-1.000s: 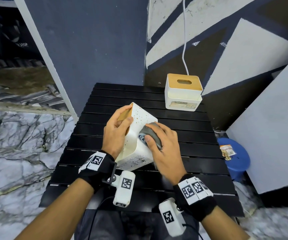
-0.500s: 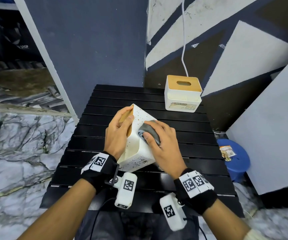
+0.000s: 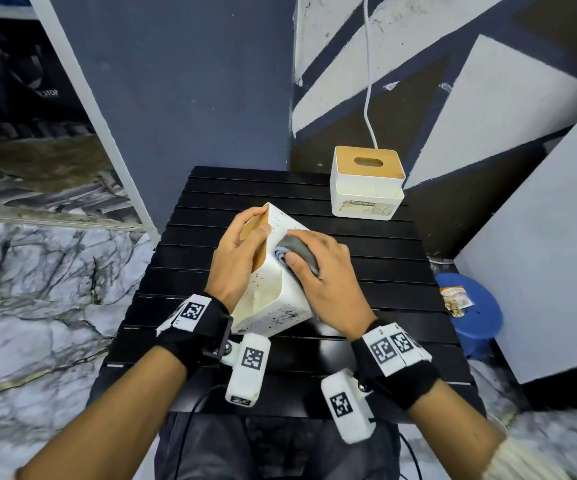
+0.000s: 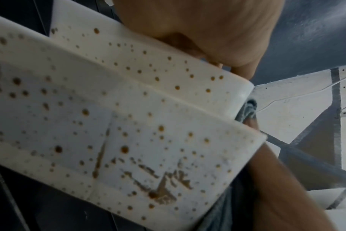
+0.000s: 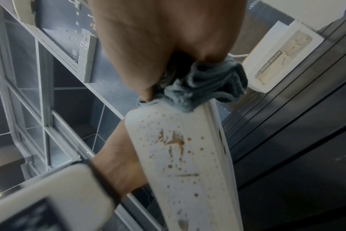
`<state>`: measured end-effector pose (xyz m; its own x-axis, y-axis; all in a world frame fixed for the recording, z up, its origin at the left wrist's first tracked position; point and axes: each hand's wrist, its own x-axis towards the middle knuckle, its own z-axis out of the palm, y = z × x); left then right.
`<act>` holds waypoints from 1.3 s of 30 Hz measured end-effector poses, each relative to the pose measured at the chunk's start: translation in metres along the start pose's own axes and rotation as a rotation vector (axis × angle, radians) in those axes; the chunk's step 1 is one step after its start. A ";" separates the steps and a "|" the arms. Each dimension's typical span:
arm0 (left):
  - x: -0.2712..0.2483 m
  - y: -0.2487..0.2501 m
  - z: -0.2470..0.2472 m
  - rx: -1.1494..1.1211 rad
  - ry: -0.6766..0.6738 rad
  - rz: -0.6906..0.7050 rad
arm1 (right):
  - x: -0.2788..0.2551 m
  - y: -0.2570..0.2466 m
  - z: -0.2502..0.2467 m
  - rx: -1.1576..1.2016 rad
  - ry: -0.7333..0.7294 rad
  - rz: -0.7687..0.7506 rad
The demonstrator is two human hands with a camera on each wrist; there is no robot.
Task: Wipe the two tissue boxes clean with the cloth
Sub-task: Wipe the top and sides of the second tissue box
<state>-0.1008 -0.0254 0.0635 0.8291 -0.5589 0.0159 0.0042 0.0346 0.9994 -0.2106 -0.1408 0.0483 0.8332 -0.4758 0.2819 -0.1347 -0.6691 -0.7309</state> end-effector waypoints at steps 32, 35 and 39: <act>0.004 -0.008 0.010 0.063 0.074 0.021 | -0.021 -0.010 0.000 0.029 0.023 -0.014; 0.003 -0.005 0.009 0.045 0.044 0.020 | -0.012 -0.023 0.001 0.016 0.013 -0.067; 0.005 -0.006 0.003 0.023 0.074 0.009 | 0.018 -0.012 0.002 -0.015 0.005 -0.034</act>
<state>-0.0986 -0.0307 0.0581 0.8681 -0.4958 0.0231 -0.0155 0.0194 0.9997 -0.1931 -0.1403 0.0609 0.8347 -0.4552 0.3098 -0.1140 -0.6933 -0.7116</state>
